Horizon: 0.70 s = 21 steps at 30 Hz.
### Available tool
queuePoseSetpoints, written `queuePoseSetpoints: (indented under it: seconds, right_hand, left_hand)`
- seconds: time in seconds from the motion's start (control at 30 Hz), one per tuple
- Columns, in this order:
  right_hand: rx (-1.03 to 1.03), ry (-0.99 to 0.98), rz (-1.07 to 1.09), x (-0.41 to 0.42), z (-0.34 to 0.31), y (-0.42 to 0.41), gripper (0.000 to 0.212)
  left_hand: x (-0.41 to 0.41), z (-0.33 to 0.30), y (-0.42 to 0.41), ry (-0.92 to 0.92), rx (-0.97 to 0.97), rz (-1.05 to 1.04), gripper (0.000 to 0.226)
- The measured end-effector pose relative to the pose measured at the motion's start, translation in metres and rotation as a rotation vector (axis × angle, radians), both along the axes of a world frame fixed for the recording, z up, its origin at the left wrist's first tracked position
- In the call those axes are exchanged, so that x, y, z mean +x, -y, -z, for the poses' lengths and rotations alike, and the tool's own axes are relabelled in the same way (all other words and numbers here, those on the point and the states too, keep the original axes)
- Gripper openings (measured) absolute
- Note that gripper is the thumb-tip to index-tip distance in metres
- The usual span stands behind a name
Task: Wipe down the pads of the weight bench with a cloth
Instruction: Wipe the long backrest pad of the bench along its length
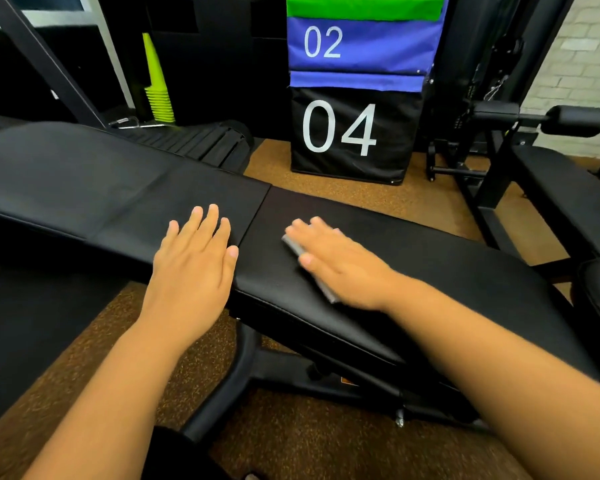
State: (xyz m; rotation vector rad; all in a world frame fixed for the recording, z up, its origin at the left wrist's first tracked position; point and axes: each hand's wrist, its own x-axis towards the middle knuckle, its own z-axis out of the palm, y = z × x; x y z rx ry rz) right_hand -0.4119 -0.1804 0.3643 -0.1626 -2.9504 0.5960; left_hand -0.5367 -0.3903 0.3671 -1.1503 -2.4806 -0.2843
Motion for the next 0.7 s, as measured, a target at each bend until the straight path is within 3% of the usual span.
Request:
queuePoseSetpoints:
  seconds: [0.13,0.23,0.37,0.47,0.57,0.63,0.7]
  right_hand:
    - [-0.086,0.043,0.322,-0.018,0.007,-0.075,0.05]
    - [0.01,0.071,0.435,-0.036,0.009,-0.084,0.049]
    - [0.141,-0.065,0.177,-0.052,-0.005,-0.016,0.039]
    - [0.095,-0.059,-0.063,-0.041,-0.006,0.033,0.049]
    - [0.053,-0.084,-0.211,-0.026,0.002,0.022,0.051]
    - [0.021,-0.076,-0.163,-0.03,0.009,-0.014,0.051]
    - [-0.031,-0.036,0.058,-0.037,0.014,-0.053,0.051]
  left_hand:
    - [-0.001,0.002,-0.001,-0.011,-0.006,-0.004,0.059]
    - [-0.001,0.003,-0.001,-0.014,-0.001,-0.012,0.058]
    - [-0.002,0.003,-0.002,-0.024,0.006,-0.015,0.056]
    - [-0.002,0.004,-0.002,-0.032,0.015,-0.012,0.055]
    - [0.0,0.005,-0.002,-0.041,0.026,-0.017,0.054]
    - [0.0,0.005,-0.002,-0.046,0.029,-0.023,0.054]
    - [-0.001,0.006,-0.002,-0.052,0.026,-0.026,0.055]
